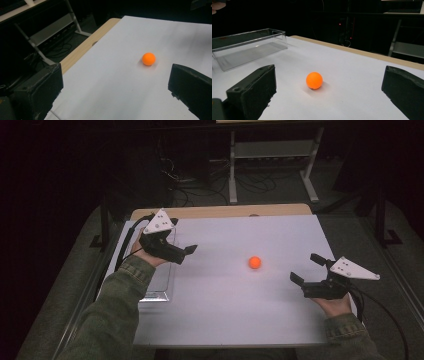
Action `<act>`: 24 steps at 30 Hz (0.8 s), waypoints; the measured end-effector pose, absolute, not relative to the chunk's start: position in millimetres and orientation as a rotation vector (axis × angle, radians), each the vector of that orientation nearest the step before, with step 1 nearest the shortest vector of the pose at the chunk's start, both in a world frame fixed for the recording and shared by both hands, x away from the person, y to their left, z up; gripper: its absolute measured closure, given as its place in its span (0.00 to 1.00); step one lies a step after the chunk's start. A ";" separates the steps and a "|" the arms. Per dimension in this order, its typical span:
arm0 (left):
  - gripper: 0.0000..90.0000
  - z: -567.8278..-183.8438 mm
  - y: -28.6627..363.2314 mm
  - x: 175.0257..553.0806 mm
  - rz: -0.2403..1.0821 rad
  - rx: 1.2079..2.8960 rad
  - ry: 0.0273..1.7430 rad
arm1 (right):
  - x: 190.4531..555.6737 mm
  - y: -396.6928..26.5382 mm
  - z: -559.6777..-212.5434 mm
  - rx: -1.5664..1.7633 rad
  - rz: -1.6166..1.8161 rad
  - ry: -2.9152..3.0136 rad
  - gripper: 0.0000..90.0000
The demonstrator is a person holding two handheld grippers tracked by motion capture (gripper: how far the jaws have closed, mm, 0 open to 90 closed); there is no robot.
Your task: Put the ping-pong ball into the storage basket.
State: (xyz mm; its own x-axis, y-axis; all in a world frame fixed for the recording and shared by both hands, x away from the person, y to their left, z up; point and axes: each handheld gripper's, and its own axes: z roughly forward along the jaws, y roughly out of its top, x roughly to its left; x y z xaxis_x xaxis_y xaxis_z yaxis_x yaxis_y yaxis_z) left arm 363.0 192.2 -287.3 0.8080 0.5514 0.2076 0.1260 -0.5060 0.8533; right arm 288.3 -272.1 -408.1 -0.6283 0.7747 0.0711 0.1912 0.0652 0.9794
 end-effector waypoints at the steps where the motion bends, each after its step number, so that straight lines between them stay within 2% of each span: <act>1: 0.00 -287.3 191.4 364.0 0.580 2.075 0.496 | 288.2 -271.8 -408.3 0.957 1.596 1.872 0.00; 24: 0.00 -283.4 152.9 379.1 0.505 2.185 0.400 | 287.8 -272.3 -409.4 0.956 1.607 1.881 0.00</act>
State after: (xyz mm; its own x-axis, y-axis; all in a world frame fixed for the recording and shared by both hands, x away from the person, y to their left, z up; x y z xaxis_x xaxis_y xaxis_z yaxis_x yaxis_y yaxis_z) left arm 379.1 152.9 -283.4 0.8681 0.4464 0.2171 0.1093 -0.5985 0.7936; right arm 287.8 -272.3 -409.4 -0.6379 0.7662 0.0772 0.1960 0.0646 0.9785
